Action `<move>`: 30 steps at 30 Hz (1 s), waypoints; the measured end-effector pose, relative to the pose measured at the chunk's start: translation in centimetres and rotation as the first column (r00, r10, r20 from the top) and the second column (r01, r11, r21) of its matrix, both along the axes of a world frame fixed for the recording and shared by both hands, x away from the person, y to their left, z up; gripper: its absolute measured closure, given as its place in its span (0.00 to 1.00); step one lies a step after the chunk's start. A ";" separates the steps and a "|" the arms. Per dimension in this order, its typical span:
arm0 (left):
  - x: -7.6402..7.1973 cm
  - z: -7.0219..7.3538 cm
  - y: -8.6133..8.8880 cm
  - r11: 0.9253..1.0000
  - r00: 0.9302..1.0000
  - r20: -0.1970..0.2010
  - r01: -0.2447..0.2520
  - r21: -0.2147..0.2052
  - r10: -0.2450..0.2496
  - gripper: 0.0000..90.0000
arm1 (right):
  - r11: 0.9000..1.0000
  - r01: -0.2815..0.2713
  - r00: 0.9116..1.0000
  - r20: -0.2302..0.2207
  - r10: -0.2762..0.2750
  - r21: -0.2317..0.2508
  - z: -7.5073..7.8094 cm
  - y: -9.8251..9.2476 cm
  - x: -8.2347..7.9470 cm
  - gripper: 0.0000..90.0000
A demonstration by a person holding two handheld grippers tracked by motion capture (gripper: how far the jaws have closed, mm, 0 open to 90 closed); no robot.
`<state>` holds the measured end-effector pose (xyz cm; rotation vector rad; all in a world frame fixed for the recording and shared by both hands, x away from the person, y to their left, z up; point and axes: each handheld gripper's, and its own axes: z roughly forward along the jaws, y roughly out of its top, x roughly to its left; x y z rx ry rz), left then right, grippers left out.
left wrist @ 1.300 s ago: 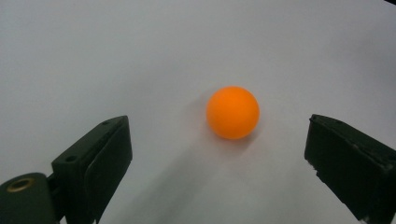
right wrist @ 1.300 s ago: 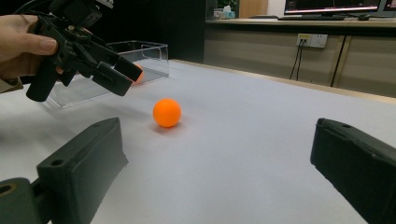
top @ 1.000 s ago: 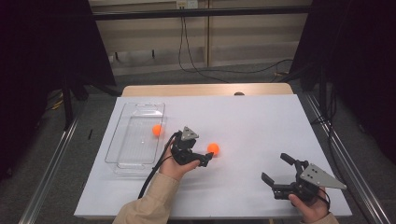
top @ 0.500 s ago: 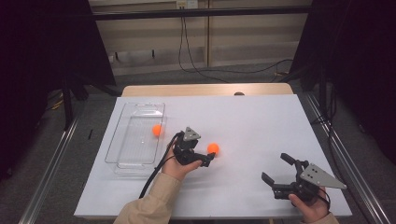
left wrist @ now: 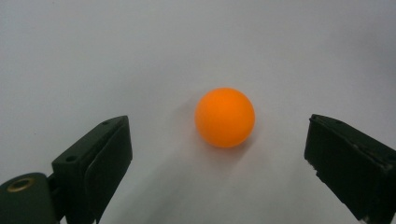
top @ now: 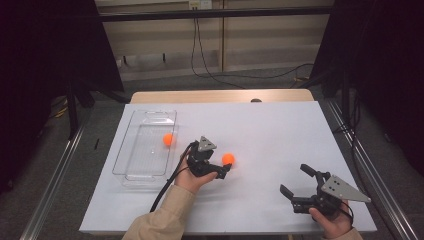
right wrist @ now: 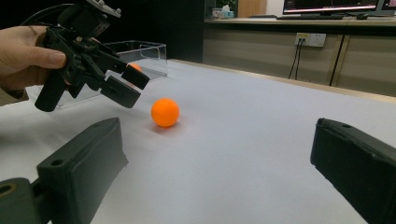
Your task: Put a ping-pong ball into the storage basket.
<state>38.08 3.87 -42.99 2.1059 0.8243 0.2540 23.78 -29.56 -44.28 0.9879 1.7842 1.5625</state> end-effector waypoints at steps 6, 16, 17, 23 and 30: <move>0.1 -0.1 -0.1 1.000 1.000 0.001 0.006 -0.001 -0.006 0.08 | 1.000 0.000 1.000 0.000 0.000 0.000 0.0 0.0 0.0 0.02; 0.1 -0.3 -0.6 1.000 1.000 0.003 0.015 0.000 -0.015 0.08 | 1.000 0.000 1.000 0.001 0.000 0.000 0.0 0.0 0.0 0.02; 0.1 -0.3 -0.6 1.000 1.000 0.003 0.016 0.005 -0.016 0.08 | 1.000 0.000 1.000 0.000 0.000 0.000 0.0 0.0 0.0 0.02; 0.2 -0.6 -0.8 1.000 1.000 -0.002 0.013 0.010 -0.013 0.08 | 1.000 0.001 1.000 -0.001 -0.001 0.001 0.0 0.0 0.0 0.02; 0.4 -0.6 -1.0 1.000 1.000 0.006 0.014 0.009 -0.014 0.08 | 1.000 0.002 1.000 0.000 -0.002 0.000 0.0 0.0 0.0 0.02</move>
